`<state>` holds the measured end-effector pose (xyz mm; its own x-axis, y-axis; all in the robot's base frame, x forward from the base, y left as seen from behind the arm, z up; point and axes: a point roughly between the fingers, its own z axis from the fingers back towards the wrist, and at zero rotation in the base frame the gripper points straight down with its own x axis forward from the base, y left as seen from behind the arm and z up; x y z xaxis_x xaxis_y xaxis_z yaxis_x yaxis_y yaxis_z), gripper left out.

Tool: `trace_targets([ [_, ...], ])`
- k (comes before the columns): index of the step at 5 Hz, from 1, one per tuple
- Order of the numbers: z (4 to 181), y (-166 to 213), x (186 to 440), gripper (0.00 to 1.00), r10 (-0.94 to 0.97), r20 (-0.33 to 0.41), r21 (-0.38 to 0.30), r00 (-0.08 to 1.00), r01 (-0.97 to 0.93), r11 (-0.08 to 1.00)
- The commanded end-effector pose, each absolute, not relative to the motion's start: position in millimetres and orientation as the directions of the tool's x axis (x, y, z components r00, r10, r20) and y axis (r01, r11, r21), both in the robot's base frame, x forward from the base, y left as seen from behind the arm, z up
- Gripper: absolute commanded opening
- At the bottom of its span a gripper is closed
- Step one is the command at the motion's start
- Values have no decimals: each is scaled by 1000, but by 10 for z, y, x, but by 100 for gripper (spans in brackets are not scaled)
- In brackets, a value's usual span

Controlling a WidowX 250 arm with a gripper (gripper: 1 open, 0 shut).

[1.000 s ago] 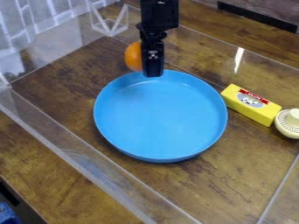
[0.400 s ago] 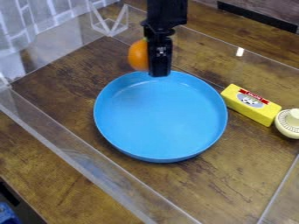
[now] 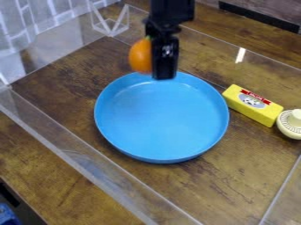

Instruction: Put the orange ball in the blue tray

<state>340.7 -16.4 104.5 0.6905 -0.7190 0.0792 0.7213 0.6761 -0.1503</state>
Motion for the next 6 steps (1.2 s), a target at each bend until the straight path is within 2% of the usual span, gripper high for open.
trace_targets([
  [1,1325,-324,3367,0,-724,157,-78,672,739,669],
  [4,997,-471,3306,0,-690,158,-98,706,707,700],
  [5,923,-456,3315,0,-689,162,-95,706,706,702],
  [6,950,-453,3304,0,-687,164,-93,708,704,704],
])
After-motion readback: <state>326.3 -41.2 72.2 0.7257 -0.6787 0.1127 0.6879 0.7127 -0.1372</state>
